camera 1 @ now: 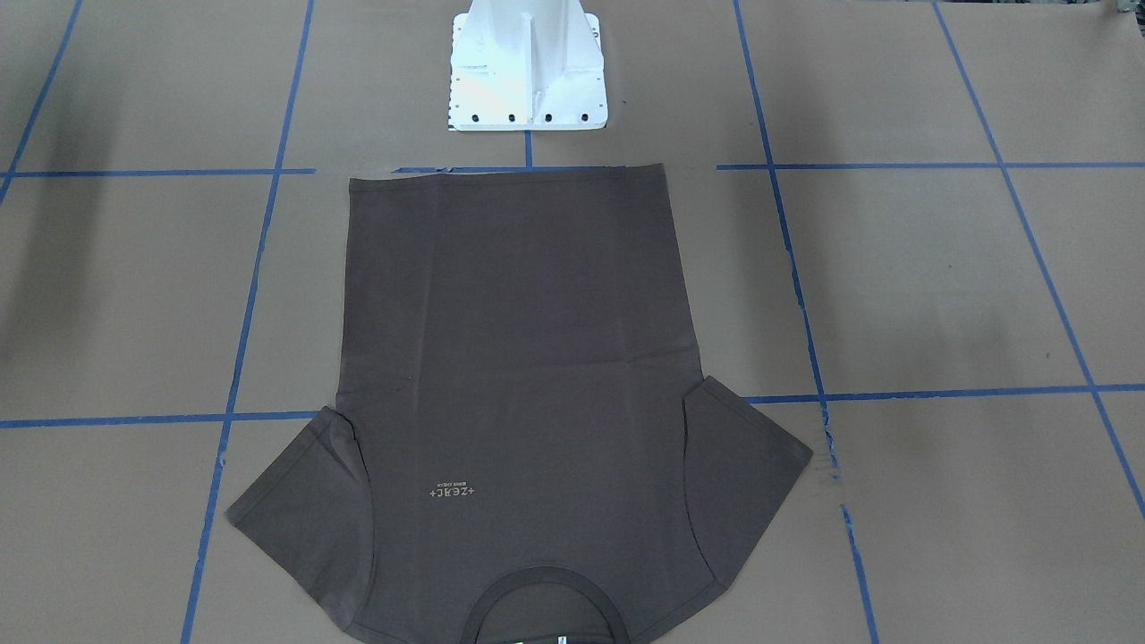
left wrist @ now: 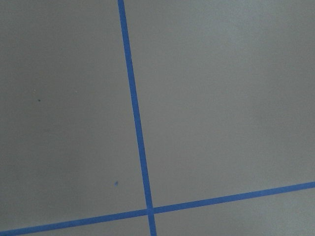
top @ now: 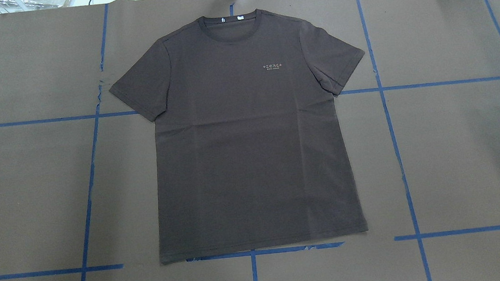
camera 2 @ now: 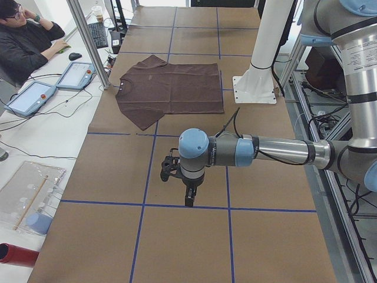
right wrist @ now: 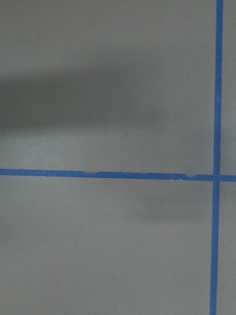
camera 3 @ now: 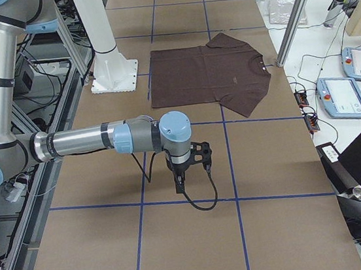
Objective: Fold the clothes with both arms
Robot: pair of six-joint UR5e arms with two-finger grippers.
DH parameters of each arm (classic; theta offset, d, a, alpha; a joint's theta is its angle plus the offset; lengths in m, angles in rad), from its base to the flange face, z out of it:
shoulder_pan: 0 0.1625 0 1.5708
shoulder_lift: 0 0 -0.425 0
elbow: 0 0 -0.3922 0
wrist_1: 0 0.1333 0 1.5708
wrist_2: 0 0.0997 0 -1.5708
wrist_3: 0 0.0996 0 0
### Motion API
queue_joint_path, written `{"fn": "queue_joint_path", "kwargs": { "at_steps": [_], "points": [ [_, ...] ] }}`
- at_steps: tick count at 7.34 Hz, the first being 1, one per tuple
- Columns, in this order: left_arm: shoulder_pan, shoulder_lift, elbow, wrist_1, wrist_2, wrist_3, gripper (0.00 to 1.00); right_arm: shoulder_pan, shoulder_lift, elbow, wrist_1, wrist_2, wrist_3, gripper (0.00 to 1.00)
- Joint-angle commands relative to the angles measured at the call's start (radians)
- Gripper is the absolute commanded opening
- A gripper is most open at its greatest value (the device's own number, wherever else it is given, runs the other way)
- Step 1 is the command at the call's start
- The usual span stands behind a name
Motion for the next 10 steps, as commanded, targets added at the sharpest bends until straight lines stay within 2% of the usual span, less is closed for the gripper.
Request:
{"fn": "queue_joint_path", "kwargs": {
  "at_steps": [1, 3, 4, 5, 6, 7, 8, 9, 10],
  "points": [
    [0.000, -0.013, -0.002, 0.000, 0.006, 0.006, 1.00, 0.000, 0.000, 0.001, 0.010, 0.000, -0.003, 1.00],
    [0.000, -0.013, -0.043, 0.000, 0.000, 0.002, 1.00, -0.002, 0.047, -0.004, 0.010, 0.002, 0.006, 1.00],
    [0.000, -0.016, -0.047, -0.015, 0.001, 0.009, 1.00, -0.002, 0.108, -0.001, 0.010, 0.005, 0.005, 1.00],
    [0.000, -0.017, -0.048, -0.122, 0.007, 0.009, 1.00, -0.003, 0.184, -0.010, 0.010, 0.002, 0.005, 1.00],
    [0.002, -0.039, -0.034, -0.308, 0.012, 0.003, 1.00, -0.003, 0.264, -0.047, 0.011, -0.002, 0.003, 1.00],
    [0.003, -0.104, 0.022, -0.515, 0.036, -0.001, 1.00, -0.003, 0.298, -0.074, 0.010, 0.003, 0.008, 1.00],
    [-0.001, -0.147, 0.073, -0.629, 0.038, -0.003, 1.00, -0.002, 0.311, -0.082, 0.040, 0.024, 0.012, 1.00],
    [0.002, -0.239, 0.143, -0.671, 0.035, -0.004, 1.00, -0.003, 0.341, -0.131, 0.107, 0.052, 0.122, 1.00],
    [0.003, -0.323, 0.231, -0.676, 0.032, -0.045, 1.00, -0.011, 0.386, -0.189, 0.229, 0.046, 0.168, 1.00]
  ]
}}
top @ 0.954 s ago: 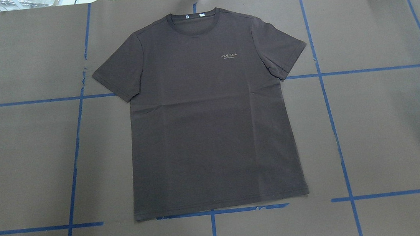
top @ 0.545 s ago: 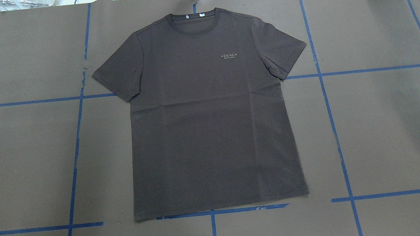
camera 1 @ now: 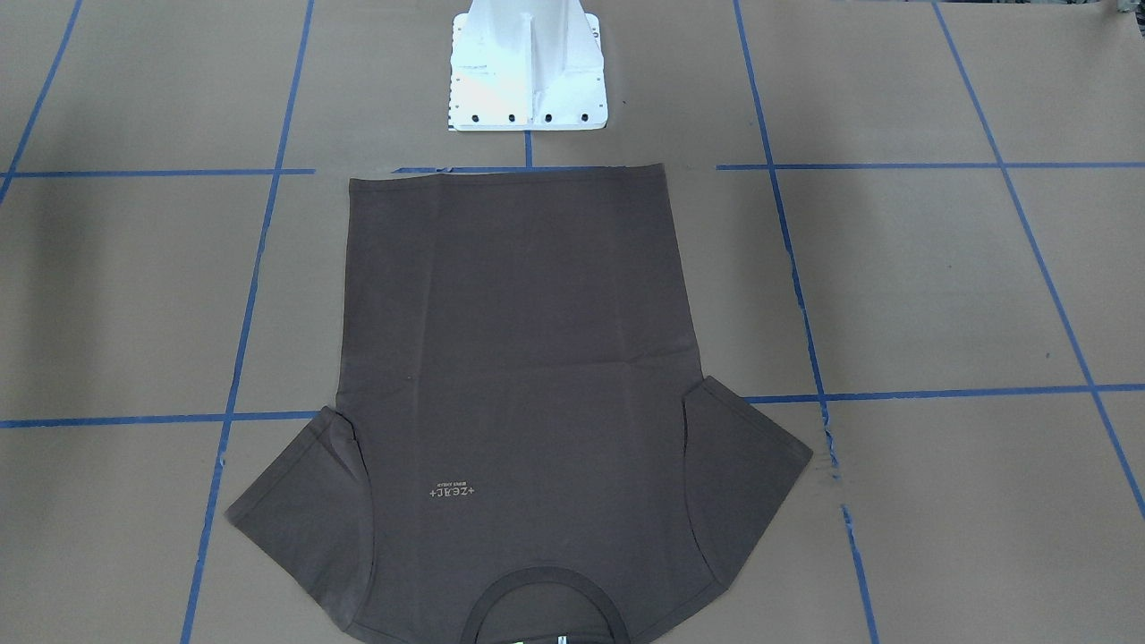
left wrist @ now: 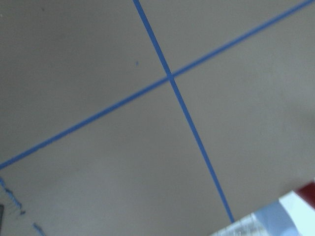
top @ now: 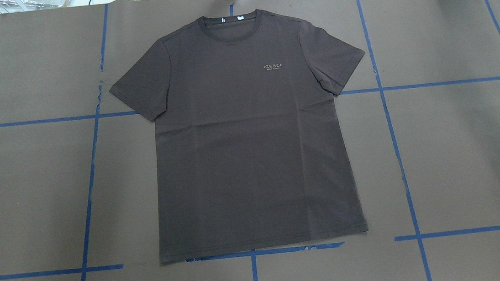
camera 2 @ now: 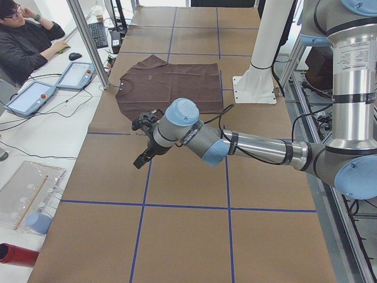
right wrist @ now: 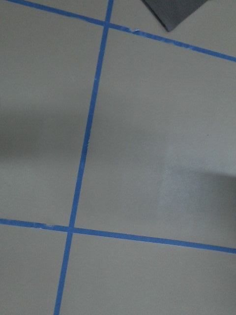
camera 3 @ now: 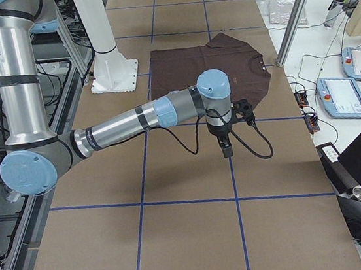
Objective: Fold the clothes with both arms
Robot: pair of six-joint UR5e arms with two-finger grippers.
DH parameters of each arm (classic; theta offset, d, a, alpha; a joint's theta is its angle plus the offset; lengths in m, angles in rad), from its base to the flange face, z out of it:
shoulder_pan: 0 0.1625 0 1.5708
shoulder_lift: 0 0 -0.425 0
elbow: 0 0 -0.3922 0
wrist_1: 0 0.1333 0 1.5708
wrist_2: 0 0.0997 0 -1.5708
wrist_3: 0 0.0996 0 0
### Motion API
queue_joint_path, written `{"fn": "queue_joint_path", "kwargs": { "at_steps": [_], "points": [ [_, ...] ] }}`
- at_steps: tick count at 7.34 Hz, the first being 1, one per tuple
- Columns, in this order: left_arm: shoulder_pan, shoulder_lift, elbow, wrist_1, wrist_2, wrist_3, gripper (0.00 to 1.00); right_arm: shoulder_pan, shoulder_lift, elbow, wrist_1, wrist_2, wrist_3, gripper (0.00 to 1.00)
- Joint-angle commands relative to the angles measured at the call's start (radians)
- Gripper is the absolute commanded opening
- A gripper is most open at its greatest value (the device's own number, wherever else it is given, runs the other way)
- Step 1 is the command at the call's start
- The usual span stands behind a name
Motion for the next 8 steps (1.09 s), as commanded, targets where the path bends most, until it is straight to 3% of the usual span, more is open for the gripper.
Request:
{"fn": "queue_joint_path", "kwargs": {
  "at_steps": [1, 3, 4, 5, 8],
  "points": [
    [0.002, -0.144, 0.115, -0.049, -0.002, -0.133, 1.00, -0.036, 0.112, -0.159, 0.239, 0.007, 0.088, 1.00],
    [0.049, -0.163, 0.108, -0.066, -0.004, -0.202, 1.00, -0.130, 0.259, -0.348, 0.426, 0.004, 0.263, 1.00],
    [0.078, -0.165, 0.108, -0.094, -0.002, -0.233, 1.00, -0.196, 0.331, -0.434, 0.563, -0.027, 0.452, 0.99],
    [0.095, -0.165, 0.109, -0.118, -0.002, -0.263, 1.00, -0.268, 0.373, -0.486, 0.654, -0.117, 0.577, 0.98],
    [0.106, -0.165, 0.109, -0.126, -0.002, -0.272, 1.00, -0.484, 0.453, -0.500, 0.685, -0.366, 0.877, 0.79]
  ]
}}
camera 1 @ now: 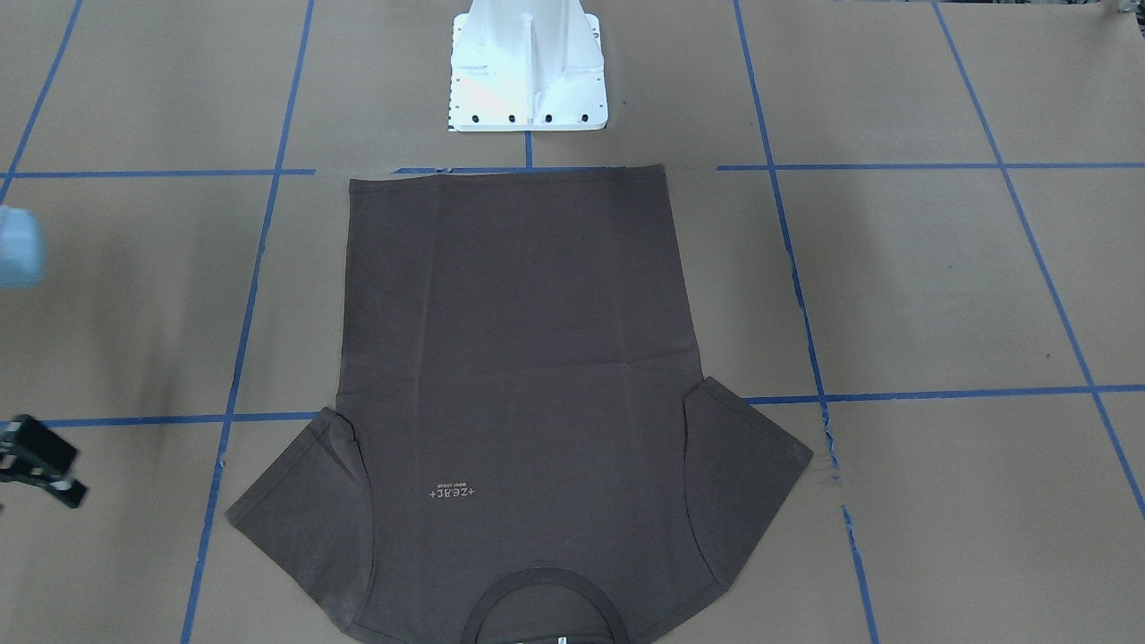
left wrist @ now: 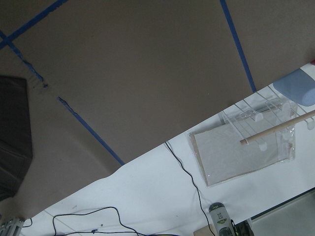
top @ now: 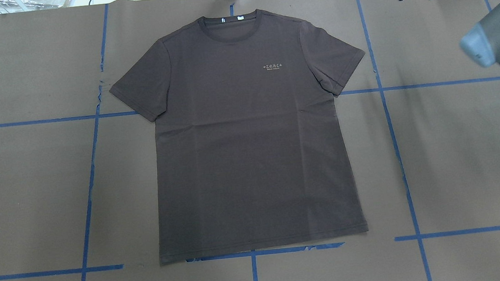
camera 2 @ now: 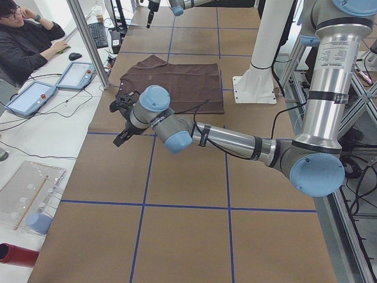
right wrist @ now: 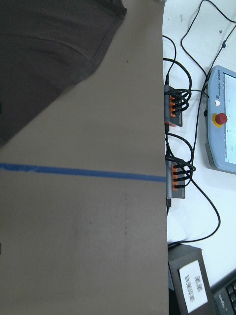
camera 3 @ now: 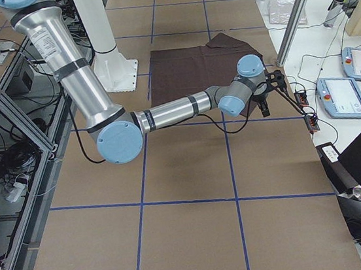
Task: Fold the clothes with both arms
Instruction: 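Move the right gripper to the sleeve nearest it and grasp it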
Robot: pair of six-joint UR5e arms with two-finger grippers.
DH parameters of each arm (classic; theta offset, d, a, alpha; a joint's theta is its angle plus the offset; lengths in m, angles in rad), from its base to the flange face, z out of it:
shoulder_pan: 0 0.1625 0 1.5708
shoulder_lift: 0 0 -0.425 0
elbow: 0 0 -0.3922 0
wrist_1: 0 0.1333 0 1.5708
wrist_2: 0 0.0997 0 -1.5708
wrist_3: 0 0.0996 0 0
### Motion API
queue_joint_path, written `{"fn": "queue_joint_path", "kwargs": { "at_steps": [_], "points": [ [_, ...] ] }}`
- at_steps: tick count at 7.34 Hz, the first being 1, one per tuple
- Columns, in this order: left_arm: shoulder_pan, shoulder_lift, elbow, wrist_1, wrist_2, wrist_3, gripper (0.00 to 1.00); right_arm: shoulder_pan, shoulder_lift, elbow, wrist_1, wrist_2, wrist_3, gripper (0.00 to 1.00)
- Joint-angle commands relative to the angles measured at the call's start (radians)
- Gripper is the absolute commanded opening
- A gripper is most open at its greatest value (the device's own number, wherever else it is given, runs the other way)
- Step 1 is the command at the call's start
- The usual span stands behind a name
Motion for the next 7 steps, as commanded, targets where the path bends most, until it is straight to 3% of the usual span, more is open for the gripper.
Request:
{"fn": "queue_joint_path", "kwargs": {
  "at_steps": [1, 2, 4, 7],
  "points": [
    [0.005, 0.000, 0.000, -0.004, 0.000, -0.004, 1.00, -0.153, 0.051, -0.013, 0.013, -0.181, 0.163, 0.73],
    [0.007, 0.000, 0.000, -0.004, -0.002, -0.002, 1.00, -0.202, 0.062, -0.050, 0.013, -0.260, 0.168, 0.66],
    [0.008, 0.001, 0.000, -0.004, -0.002, -0.002, 1.00, -0.216, 0.077, -0.159, 0.107, -0.274, 0.168, 0.61],
    [0.008, 0.001, 0.000, -0.004, 0.000, -0.001, 1.00, -0.242, 0.068, -0.185, 0.129, -0.317, 0.160, 0.59]
  ]
}}
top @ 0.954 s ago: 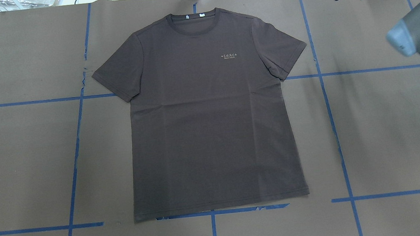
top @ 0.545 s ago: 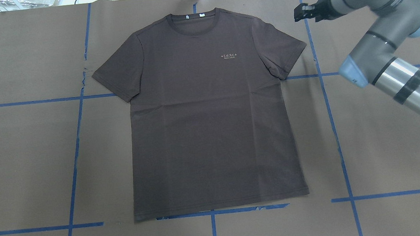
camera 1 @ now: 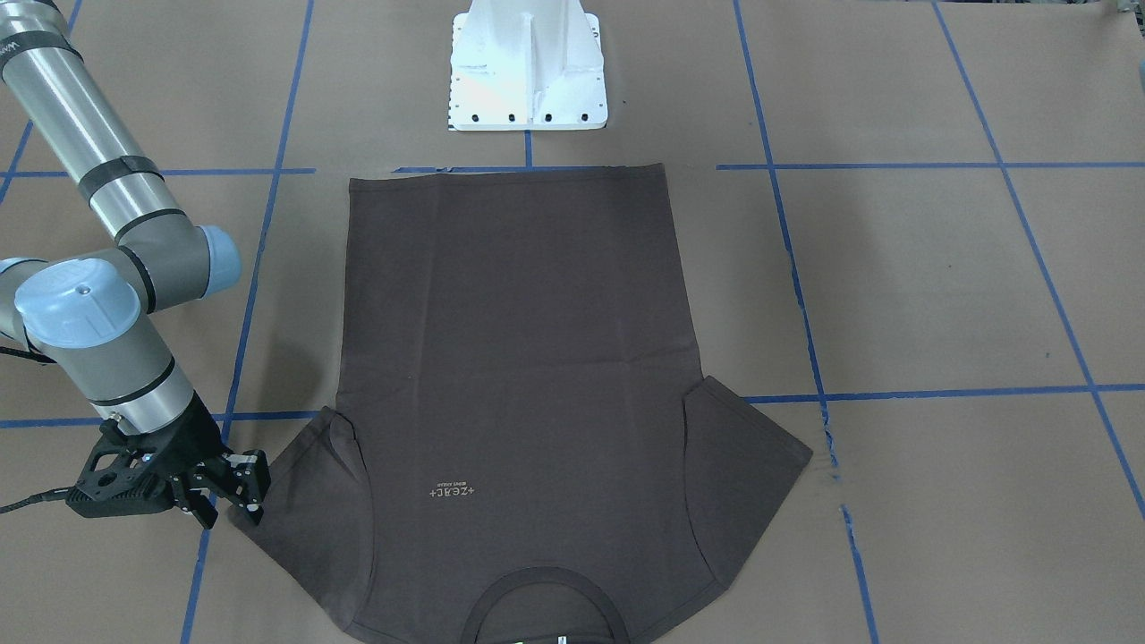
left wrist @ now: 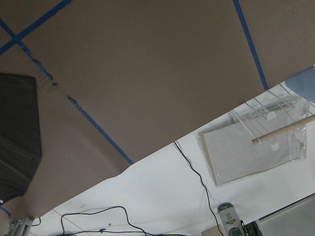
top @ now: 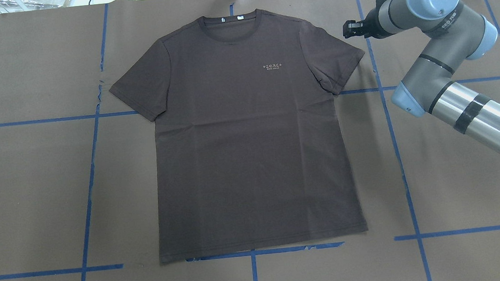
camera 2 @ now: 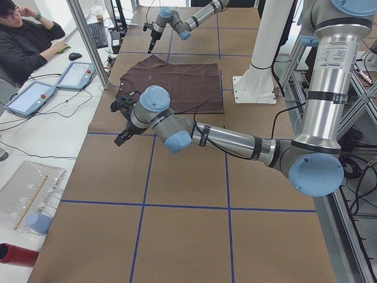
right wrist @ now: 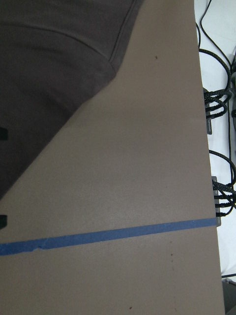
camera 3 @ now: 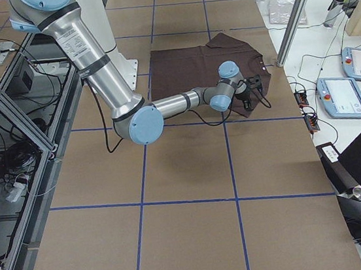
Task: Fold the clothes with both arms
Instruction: 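Move the right gripper to the sleeve nearest it and grasp it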
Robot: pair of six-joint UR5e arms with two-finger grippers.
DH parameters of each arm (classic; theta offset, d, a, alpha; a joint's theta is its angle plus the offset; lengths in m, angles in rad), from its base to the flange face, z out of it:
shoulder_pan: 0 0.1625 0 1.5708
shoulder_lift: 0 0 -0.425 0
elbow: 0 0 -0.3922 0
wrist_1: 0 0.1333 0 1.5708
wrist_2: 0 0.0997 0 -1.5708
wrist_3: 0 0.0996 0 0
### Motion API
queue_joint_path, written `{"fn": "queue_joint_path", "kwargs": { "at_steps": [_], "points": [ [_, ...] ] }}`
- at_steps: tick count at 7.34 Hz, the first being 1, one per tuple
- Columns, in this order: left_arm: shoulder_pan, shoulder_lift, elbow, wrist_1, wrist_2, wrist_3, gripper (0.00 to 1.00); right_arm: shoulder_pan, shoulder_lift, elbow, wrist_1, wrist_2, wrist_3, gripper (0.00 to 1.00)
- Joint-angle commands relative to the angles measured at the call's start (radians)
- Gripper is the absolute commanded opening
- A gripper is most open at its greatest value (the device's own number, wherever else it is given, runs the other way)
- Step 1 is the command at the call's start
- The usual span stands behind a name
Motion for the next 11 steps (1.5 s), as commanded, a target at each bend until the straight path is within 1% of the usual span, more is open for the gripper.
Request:
{"fn": "queue_joint_path", "kwargs": {
  "at_steps": [1, 8, 9, 10, 11],
  "points": [
    [0.000, 0.002, 0.000, 0.000, 0.001, 0.000, 1.00, -0.020, -0.009, -0.008, 0.004, -0.032, -0.004, 0.59],
    [0.000, 0.000, 0.000, 0.000, 0.000, 0.000, 1.00, -0.043, -0.020, -0.033, 0.001, -0.072, -0.007, 0.59],
    [0.000, 0.000, 0.000, 0.000, 0.001, 0.000, 1.00, -0.043, -0.018, -0.033, 0.001, -0.072, -0.007, 0.56],
    [0.000, 0.000, 0.000, 0.000, 0.000, 0.000, 1.00, -0.043, -0.018, -0.034, 0.001, -0.072, -0.007, 0.51],
    [0.000, 0.000, 0.000, 0.000, 0.001, 0.000, 1.00, -0.043, -0.018, -0.034, 0.001, -0.072, -0.001, 0.17]
  ]
}}
